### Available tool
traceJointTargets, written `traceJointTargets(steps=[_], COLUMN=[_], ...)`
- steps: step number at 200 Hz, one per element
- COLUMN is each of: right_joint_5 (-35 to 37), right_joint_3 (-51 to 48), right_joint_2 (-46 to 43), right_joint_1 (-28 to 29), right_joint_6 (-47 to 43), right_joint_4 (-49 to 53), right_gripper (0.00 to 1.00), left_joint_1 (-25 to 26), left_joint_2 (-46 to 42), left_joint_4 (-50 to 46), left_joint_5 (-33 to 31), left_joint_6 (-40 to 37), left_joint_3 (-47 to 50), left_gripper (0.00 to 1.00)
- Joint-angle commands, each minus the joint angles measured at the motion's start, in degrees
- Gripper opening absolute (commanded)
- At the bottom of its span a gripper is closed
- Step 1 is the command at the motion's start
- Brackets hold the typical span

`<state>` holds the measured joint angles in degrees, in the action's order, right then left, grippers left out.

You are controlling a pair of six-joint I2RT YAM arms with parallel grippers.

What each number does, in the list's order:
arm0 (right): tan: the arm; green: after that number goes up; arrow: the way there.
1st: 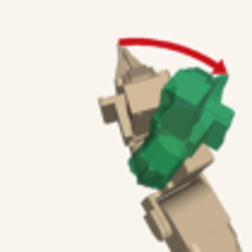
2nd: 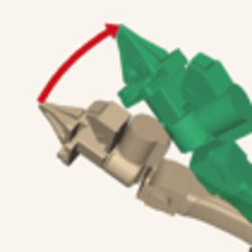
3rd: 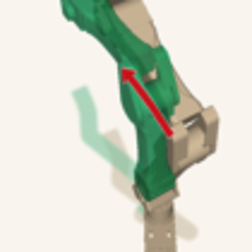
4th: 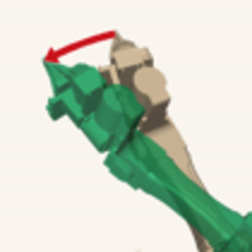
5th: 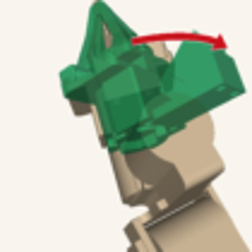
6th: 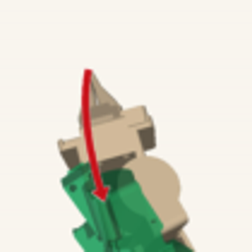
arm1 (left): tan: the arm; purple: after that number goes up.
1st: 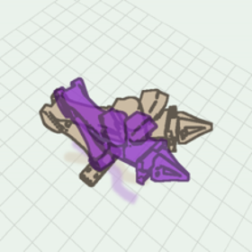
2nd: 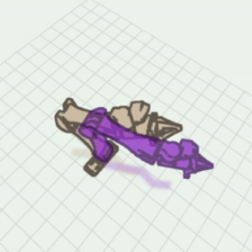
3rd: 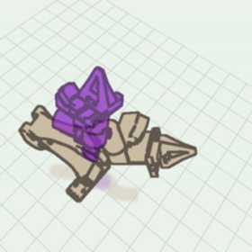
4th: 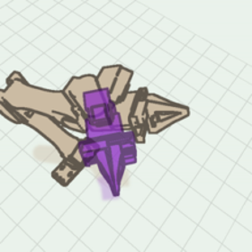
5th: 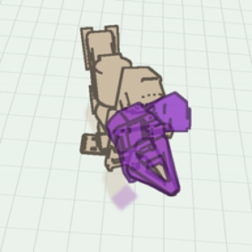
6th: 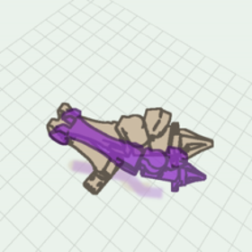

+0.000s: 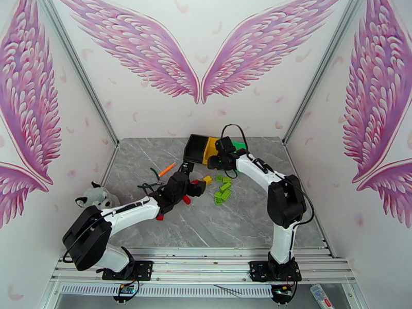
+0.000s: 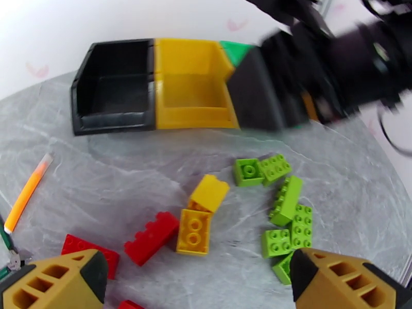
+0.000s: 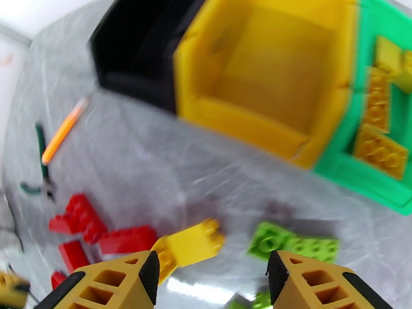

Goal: Sort the legos into containers by color

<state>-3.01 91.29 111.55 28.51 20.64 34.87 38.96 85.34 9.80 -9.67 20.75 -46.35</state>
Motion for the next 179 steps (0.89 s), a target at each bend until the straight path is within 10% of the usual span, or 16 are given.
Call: traceJointTargets(steps=[1,179], right_joint_5=[0.8,4.7], right_joint_3=[-1.2,2.8], right_joint_2=[-0.2,12.6], right_joint_1=[3.5,10.9], right_joint_6=[-2.0,-3.7], right_joint_4=[-0.5,4.4], right_gripper=[0.64,0.68], left_joint_1=[-3.5,-7.5], left_joint_2=[-2.7,-9.1], left_joint_4=[1.3,2.6], left_joint_5=[4.2,4.0], left_joint_6=[6.0,7.8], left_joint_3=[2.6,6.9], left_gripper=[0.99,0.99])
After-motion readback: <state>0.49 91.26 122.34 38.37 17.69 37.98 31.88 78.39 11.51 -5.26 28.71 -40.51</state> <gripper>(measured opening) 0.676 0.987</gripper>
